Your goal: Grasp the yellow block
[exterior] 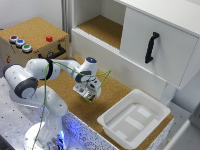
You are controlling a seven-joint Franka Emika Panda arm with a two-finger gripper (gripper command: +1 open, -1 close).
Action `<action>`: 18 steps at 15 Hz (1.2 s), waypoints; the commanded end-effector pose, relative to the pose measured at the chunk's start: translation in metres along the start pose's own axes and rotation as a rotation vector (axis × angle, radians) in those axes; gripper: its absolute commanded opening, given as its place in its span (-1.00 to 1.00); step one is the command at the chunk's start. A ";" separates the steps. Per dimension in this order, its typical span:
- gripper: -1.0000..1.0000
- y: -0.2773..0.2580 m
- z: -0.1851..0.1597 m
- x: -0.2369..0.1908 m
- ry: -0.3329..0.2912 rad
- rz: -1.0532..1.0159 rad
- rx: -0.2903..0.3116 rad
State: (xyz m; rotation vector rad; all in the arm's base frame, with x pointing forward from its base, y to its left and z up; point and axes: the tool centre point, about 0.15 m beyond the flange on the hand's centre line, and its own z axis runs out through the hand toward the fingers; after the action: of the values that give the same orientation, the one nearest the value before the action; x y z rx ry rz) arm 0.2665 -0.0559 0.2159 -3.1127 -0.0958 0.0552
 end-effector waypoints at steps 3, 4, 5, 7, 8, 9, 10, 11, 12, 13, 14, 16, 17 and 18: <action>1.00 -0.001 0.028 0.009 0.058 0.055 -0.051; 1.00 -0.003 0.029 0.012 0.059 0.060 -0.051; 1.00 -0.004 0.030 0.013 0.057 0.062 -0.062; -1.00 -0.004 0.034 0.015 0.047 0.070 -0.067; -1.00 -0.003 0.037 0.014 0.040 0.075 -0.069; -1.00 -0.002 0.037 0.013 0.039 0.079 -0.070; -1.00 -0.001 0.037 0.012 0.039 0.083 -0.066; -1.00 0.001 0.036 0.012 0.041 0.086 -0.063; -1.00 0.001 0.036 0.011 0.041 0.088 -0.066; -1.00 0.003 0.033 0.010 0.044 0.088 -0.067; -1.00 0.003 0.030 0.007 0.046 0.087 -0.071; -1.00 0.005 0.021 0.001 0.055 0.088 -0.085; -1.00 0.005 0.013 -0.003 0.064 0.088 -0.096; -1.00 0.004 0.003 -0.006 0.078 0.083 -0.111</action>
State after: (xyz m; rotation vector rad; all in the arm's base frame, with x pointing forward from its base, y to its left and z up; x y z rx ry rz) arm 0.2779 -0.0580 0.2018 -3.1220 0.0186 0.0356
